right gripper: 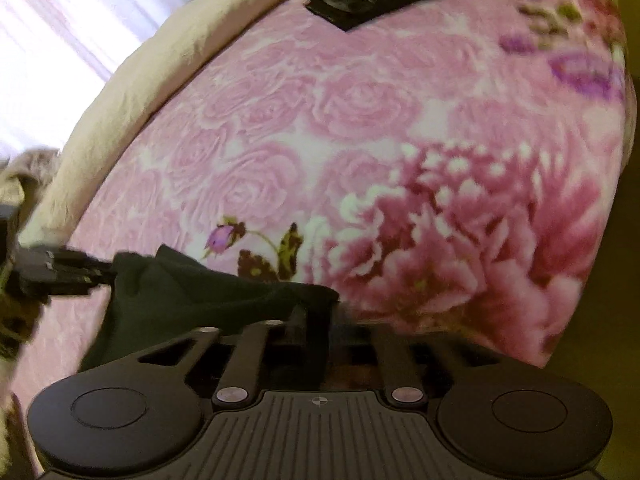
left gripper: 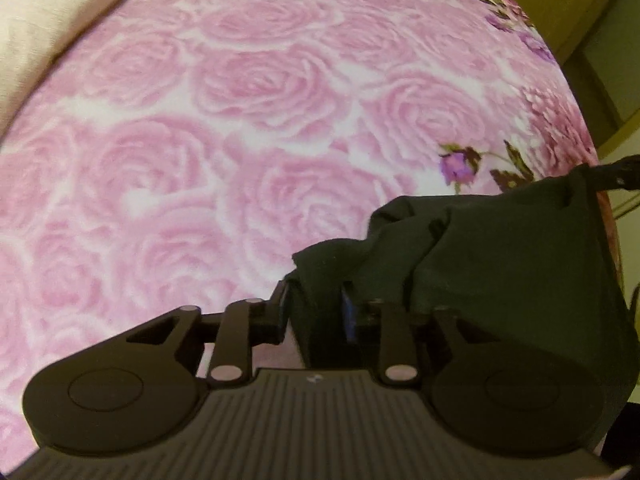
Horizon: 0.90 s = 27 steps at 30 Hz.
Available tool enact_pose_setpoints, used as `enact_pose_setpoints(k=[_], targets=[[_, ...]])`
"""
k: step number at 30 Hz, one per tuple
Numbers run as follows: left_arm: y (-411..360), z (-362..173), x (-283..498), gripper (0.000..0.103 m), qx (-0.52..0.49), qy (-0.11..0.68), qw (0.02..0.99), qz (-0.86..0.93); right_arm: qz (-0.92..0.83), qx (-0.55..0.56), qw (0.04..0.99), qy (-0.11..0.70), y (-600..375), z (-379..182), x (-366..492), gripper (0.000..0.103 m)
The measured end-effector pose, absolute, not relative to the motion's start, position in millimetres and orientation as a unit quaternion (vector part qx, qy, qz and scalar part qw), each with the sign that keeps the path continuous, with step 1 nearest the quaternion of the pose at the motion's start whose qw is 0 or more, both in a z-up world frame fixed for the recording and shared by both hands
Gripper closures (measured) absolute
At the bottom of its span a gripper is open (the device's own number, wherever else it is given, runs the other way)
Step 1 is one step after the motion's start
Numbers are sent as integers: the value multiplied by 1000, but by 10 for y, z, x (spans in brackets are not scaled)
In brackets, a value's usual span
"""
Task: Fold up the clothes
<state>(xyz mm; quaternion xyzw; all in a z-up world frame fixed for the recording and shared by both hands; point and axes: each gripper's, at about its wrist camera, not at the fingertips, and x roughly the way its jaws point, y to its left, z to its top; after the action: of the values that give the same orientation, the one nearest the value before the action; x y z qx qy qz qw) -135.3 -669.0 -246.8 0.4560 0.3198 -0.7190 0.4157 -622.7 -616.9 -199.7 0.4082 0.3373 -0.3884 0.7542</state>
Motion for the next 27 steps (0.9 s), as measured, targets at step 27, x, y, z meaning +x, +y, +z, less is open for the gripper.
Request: enact_pose_setpoints(k=[27], targets=[[-6754, -2625, -1702, 99, 398, 380, 404, -731, -304, 349, 811, 357, -5797, -1915, -5620, 19]])
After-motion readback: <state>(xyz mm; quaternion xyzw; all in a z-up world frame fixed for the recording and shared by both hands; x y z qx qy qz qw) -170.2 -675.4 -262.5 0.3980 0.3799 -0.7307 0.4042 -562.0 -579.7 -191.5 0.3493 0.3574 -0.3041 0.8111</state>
